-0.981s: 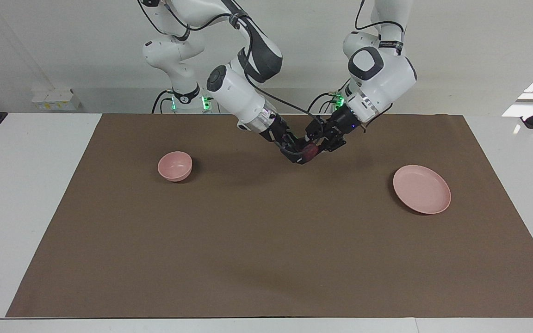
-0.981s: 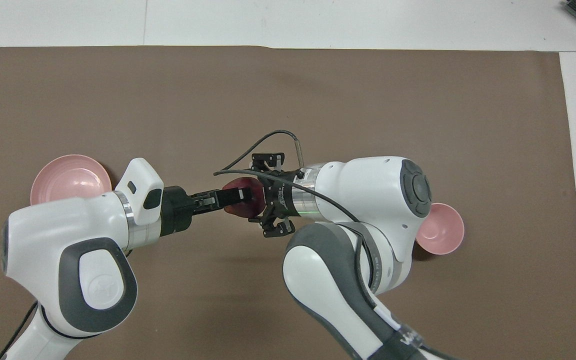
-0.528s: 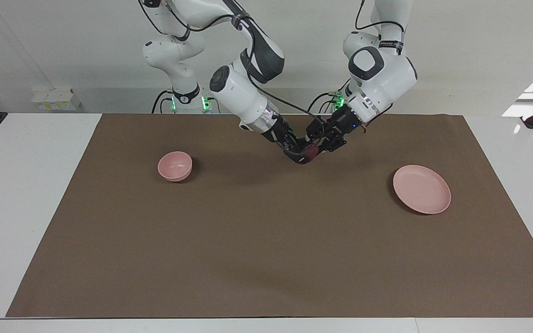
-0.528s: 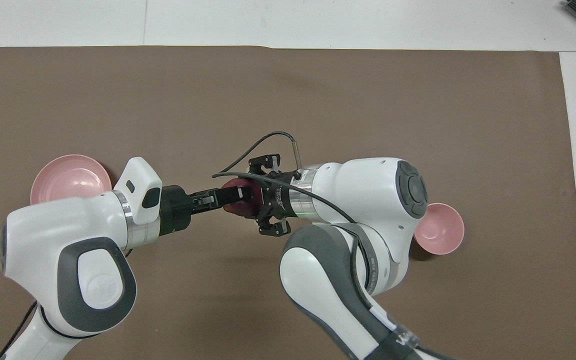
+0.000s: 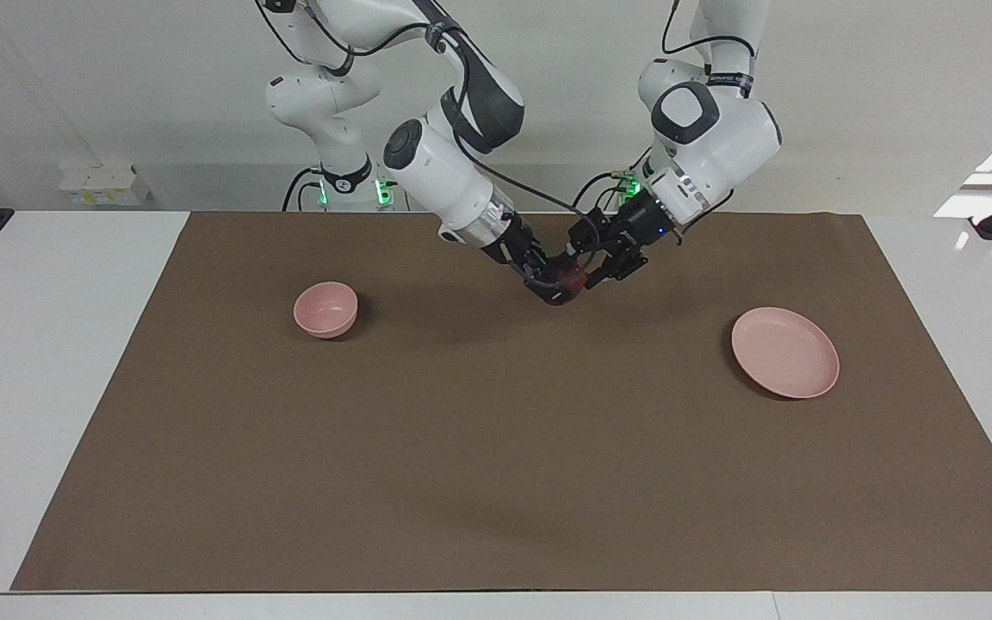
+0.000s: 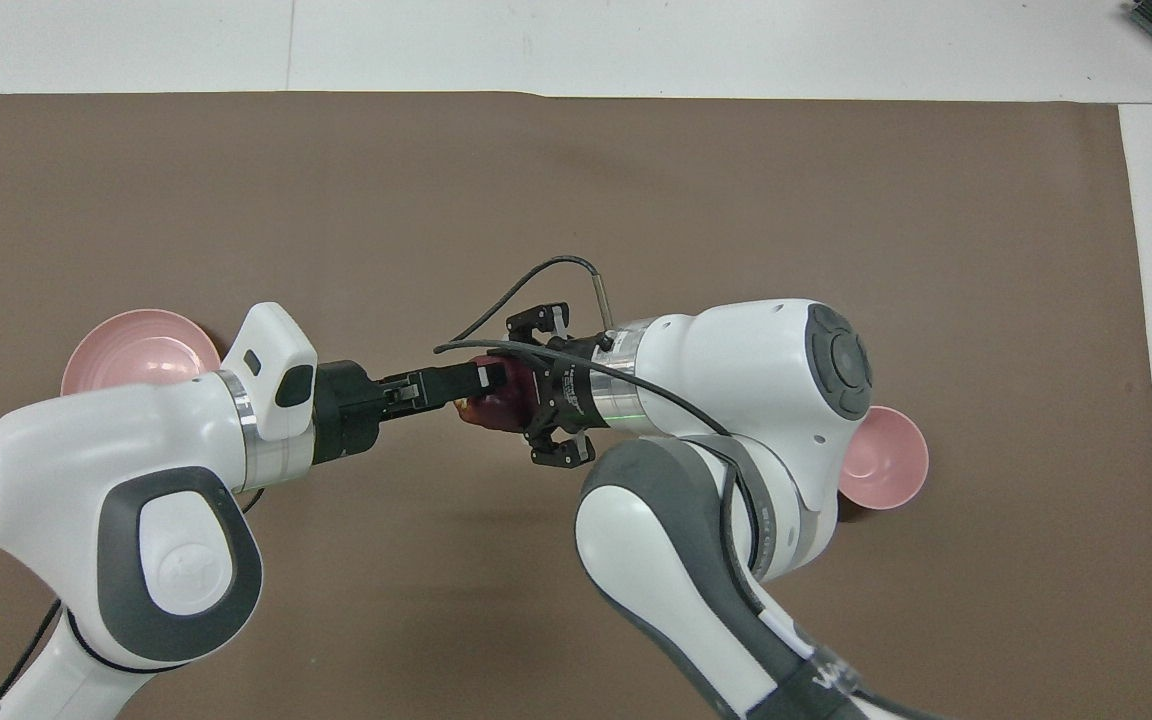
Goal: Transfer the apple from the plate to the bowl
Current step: 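Close the right gripper on the apple held by the left gripper, then carry the apple with the right gripper while the left gripper withdraws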
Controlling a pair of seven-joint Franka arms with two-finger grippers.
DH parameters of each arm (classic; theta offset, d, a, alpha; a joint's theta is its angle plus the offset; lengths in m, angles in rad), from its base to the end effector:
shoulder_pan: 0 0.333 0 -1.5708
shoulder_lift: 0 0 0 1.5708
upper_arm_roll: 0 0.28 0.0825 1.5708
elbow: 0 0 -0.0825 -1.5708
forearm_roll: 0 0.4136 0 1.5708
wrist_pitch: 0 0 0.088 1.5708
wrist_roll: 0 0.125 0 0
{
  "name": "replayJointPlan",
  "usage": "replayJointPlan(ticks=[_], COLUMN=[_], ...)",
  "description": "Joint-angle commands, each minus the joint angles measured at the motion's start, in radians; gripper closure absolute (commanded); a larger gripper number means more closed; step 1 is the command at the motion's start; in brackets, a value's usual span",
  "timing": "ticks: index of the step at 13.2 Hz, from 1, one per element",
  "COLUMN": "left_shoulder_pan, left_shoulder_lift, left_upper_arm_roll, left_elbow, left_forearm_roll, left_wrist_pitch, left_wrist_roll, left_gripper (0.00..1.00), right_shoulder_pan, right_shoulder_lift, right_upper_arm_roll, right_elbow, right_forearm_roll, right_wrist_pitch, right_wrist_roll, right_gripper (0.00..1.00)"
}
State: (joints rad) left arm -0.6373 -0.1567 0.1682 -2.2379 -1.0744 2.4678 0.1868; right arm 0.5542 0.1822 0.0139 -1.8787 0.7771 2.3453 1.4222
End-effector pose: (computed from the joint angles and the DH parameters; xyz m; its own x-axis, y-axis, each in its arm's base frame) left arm 0.5053 -0.2642 0.4129 0.9754 0.1661 0.1450 -0.0040 -0.6442 0.7649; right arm 0.5451 0.3707 0.3833 0.2503 -0.7610 -0.5985 -0.9670 -0.1663 -0.1930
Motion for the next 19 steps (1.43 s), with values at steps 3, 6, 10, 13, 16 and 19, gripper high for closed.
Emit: replayJointPlan(ticks=[3, 6, 10, 13, 16, 19], left_shoulder_pan=[0.062, 0.134, 0.255, 0.320, 0.366, 0.454], left_shoulder_lift=[-0.010, 0.012, 0.112, 0.151, 0.149, 0.134], left_upper_arm_roll=[0.013, 0.013, 0.013, 0.013, 0.014, 0.016], left_elbow=[0.011, 0.032, 0.216, 0.349, 0.475, 0.634], left_forearm_roll=[0.016, 0.261, 0.531, 0.791, 1.019, 1.059], left_wrist_pitch=[-0.036, -0.085, -0.324, -0.447, -0.567, -0.755], left_wrist_roll=[-0.003, -0.004, -0.004, -0.004, 0.002, 0.007], left_gripper=[0.00, 0.00, 0.00, 0.00, 0.00, 0.00], right_shoulder_pan=[-0.020, -0.048, -0.078, -0.103, -0.152, -0.209], right_shoulder_lift=[-0.036, -0.082, -0.127, -0.145, -0.170, -0.202], right_upper_arm_roll=[0.003, 0.001, 0.003, 0.000, 0.001, 0.003], right_elbow=[0.000, 0.000, 0.001, 0.001, -0.002, -0.048], right_forearm_roll=[-0.074, -0.165, -0.370, -0.464, -0.623, -0.786], right_wrist_pitch=[-0.044, -0.096, -0.170, -0.266, -0.418, -0.506], right_wrist_roll=[-0.017, -0.113, -0.335, -0.511, -0.624, -0.784], right_gripper=[0.77, 0.78, 0.78, 0.75, 0.75, 0.76])
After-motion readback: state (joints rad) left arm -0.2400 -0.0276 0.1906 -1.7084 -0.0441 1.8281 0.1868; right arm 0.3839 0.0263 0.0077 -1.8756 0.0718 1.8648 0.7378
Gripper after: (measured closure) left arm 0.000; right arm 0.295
